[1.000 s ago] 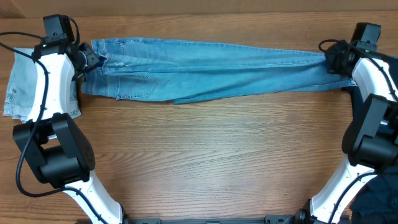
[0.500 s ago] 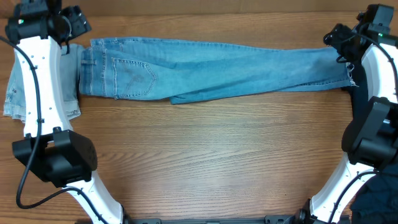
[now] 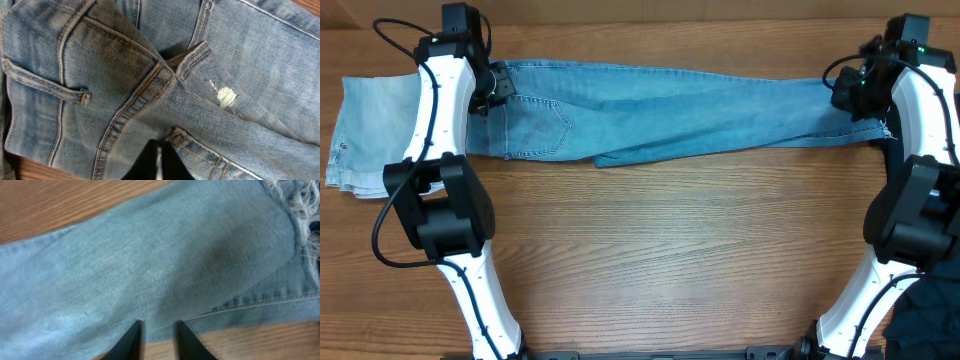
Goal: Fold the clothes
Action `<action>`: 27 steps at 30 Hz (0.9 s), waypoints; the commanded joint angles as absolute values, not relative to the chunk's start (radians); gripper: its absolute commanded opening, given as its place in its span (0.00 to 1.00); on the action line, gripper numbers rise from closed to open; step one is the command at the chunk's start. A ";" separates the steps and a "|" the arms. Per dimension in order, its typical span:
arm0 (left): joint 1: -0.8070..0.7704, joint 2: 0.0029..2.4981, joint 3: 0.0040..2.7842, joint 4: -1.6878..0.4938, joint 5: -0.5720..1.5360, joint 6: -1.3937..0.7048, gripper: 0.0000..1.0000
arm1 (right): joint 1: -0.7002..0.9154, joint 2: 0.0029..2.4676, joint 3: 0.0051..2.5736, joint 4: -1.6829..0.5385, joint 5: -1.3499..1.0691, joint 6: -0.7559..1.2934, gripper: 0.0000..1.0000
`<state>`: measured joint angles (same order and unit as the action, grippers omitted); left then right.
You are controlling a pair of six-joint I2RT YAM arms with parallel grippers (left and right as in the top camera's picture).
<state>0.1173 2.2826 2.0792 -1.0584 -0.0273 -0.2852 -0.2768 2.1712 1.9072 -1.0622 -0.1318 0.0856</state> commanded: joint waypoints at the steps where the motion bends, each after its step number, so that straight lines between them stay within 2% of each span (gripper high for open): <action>1: 0.112 2.260 2.086 -1.088 -0.033 -0.284 0.18 | -0.322 2.166 1.931 -1.103 -0.113 0.315 0.54; 2: 0.112 2.260 2.086 -1.089 -0.033 -0.284 0.23 | -0.337 2.166 1.931 -1.106 -0.113 0.359 0.58; 3: 0.112 2.260 2.086 -1.087 -0.033 -0.284 0.39 | -0.353 2.166 1.930 -1.110 -0.113 0.429 0.60; 4: 0.112 2.260 2.086 -1.087 -0.033 -0.284 0.48 | -0.373 2.166 1.920 -1.113 -0.117 0.516 0.60; 5: 0.112 2.260 2.086 -1.087 -0.033 -0.284 0.50 | -0.388 2.167 1.909 -1.102 -0.148 0.545 0.60; 11: 0.112 2.260 2.086 -1.081 -0.056 -0.257 0.57 | -0.407 2.168 1.743 -0.884 -0.344 0.582 0.60; 14: 0.112 2.260 2.086 -1.076 -0.056 -0.257 0.60 | -0.407 2.168 1.673 -0.824 -0.349 0.622 0.61; 20: 0.112 2.260 2.086 -1.076 -0.056 -0.257 0.61 | -0.405 2.168 1.554 -0.670 -0.361 0.625 0.61; 23: 0.112 2.260 2.086 -1.077 -0.056 -0.239 0.61 | -0.405 2.168 1.553 -0.588 -0.394 0.596 0.41; 25: 0.112 2.260 2.086 -1.077 -0.059 -0.239 0.61 | -0.406 2.168 1.553 -0.541 -0.439 0.594 0.39; 27: 0.112 2.260 2.086 -1.077 -0.059 -0.239 0.62 | -0.405 2.168 1.553 -0.528 -0.440 0.594 0.33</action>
